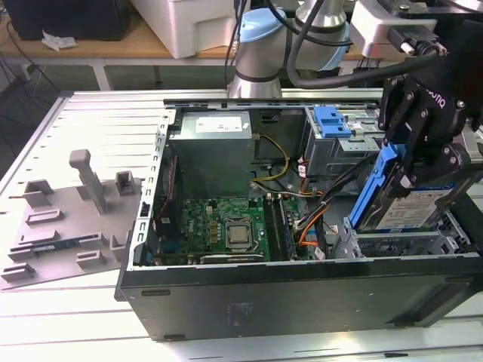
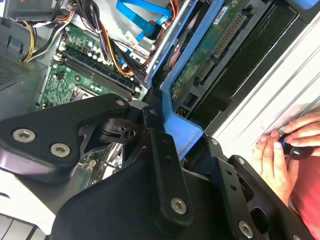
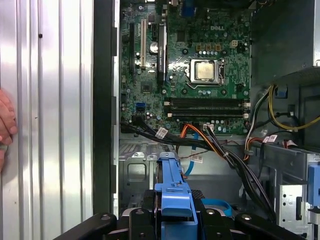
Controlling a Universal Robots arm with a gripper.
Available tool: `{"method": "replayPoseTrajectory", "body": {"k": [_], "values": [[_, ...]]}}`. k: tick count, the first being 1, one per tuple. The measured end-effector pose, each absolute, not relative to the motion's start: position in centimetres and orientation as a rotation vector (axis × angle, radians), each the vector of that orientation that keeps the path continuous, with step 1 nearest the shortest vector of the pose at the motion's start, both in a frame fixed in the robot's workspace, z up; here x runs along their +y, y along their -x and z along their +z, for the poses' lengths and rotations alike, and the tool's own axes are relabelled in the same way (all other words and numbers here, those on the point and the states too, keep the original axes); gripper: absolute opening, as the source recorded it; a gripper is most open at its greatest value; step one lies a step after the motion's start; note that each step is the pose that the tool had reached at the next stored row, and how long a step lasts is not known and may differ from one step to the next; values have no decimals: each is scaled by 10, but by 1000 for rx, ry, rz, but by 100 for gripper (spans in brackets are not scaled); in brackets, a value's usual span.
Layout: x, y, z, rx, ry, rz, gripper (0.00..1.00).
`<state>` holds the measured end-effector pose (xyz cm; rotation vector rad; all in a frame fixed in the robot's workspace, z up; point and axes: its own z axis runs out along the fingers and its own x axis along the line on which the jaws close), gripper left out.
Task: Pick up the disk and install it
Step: 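Pick up the disk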
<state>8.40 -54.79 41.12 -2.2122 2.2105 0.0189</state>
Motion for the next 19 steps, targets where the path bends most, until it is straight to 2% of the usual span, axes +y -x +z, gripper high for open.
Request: {"method": "replayPoseTrajectory", "body": {"k": [19], "values": [[-548,-84,402,2211,2212,19,37]]}}
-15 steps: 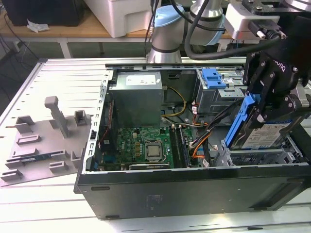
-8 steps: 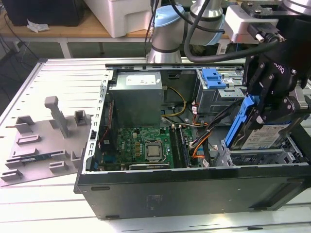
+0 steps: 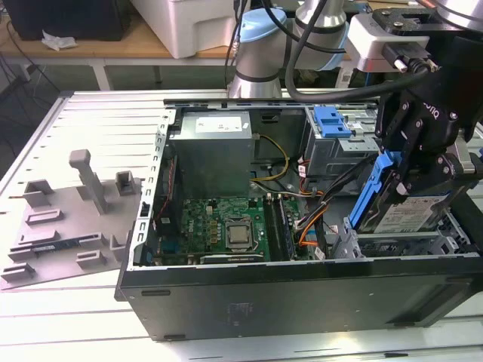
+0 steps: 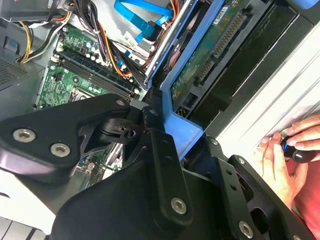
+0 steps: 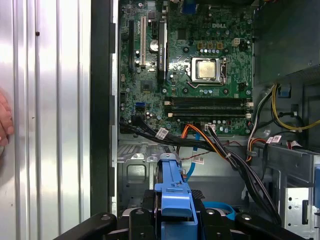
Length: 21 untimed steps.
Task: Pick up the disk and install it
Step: 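Pick up the disk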
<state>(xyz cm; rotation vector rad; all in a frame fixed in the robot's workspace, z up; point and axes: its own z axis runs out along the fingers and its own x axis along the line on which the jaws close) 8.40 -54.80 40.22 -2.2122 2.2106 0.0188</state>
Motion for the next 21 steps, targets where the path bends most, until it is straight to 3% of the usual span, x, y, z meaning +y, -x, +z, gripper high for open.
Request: {"method": "replayPoseTrajectory", "body": {"k": [12,13,14,15,17,21], "values": [[-548,-84,402,2211,2212,19,38],[-548,-84,402,2210,2212,19,44],[-548,-84,402,2210,2212,19,62],[-548,-84,402,2211,2212,19,62],[-548,-84,402,2211,2212,19,75],[-548,-84,402,2211,2212,19,75]]}}
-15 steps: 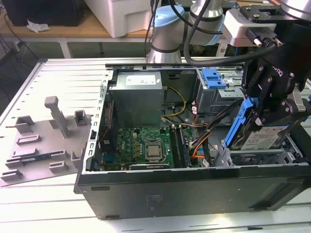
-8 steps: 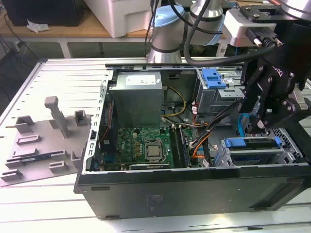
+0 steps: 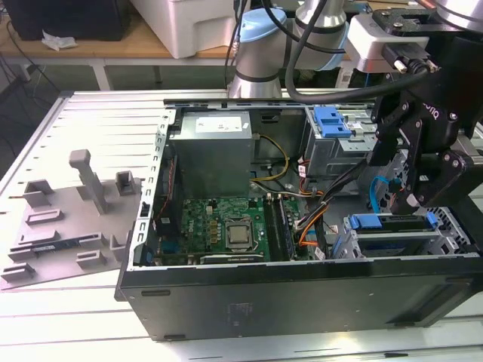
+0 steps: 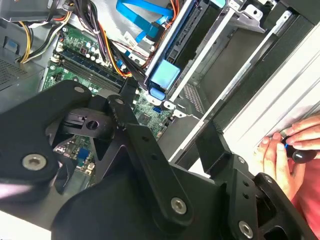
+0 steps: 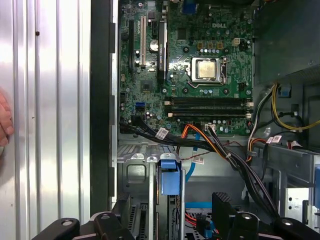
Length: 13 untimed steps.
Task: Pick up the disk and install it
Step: 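Pick up the disk, then insert the disk into the insertion slot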
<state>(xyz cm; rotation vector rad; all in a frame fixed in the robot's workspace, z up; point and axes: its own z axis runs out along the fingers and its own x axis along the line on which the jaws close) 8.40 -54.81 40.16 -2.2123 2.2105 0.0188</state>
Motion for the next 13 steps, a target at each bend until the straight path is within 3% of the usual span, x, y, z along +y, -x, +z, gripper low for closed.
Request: {"method": "replayPoseTrajectory", "body": {"k": [13], "values": [[-548,-86,401,2210,2212,19,75]]}}
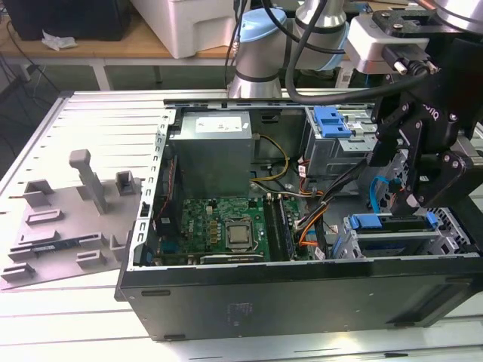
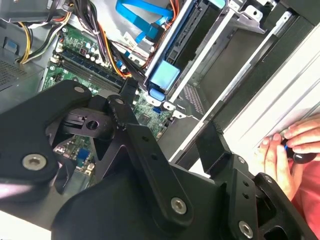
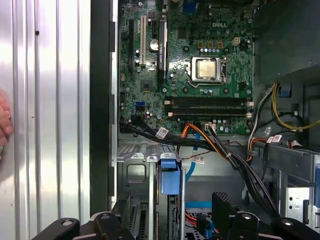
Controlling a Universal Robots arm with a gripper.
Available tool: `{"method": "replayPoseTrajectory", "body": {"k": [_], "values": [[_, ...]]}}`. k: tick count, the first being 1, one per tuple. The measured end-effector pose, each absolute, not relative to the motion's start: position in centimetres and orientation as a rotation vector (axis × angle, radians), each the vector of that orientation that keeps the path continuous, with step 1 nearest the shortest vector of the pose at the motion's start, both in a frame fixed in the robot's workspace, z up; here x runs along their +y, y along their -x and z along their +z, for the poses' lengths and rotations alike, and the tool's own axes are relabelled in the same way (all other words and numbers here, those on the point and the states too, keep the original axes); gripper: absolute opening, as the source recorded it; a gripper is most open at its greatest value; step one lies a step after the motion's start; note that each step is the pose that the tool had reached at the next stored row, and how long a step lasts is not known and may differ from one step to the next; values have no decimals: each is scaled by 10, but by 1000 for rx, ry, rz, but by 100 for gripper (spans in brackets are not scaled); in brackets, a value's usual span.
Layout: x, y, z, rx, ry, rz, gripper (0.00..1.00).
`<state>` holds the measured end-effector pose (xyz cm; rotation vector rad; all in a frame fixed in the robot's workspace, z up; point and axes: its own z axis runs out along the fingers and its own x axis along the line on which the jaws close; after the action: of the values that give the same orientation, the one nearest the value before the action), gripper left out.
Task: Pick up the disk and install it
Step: 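Insert the disk into the insertion slot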
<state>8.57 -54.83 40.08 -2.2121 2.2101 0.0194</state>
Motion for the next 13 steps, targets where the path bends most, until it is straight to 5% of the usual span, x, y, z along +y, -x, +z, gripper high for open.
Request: {"method": "replayPoseTrajectory", "body": {"k": [13], "values": [[-549,-98,401,2220,2202,20,75]]}}
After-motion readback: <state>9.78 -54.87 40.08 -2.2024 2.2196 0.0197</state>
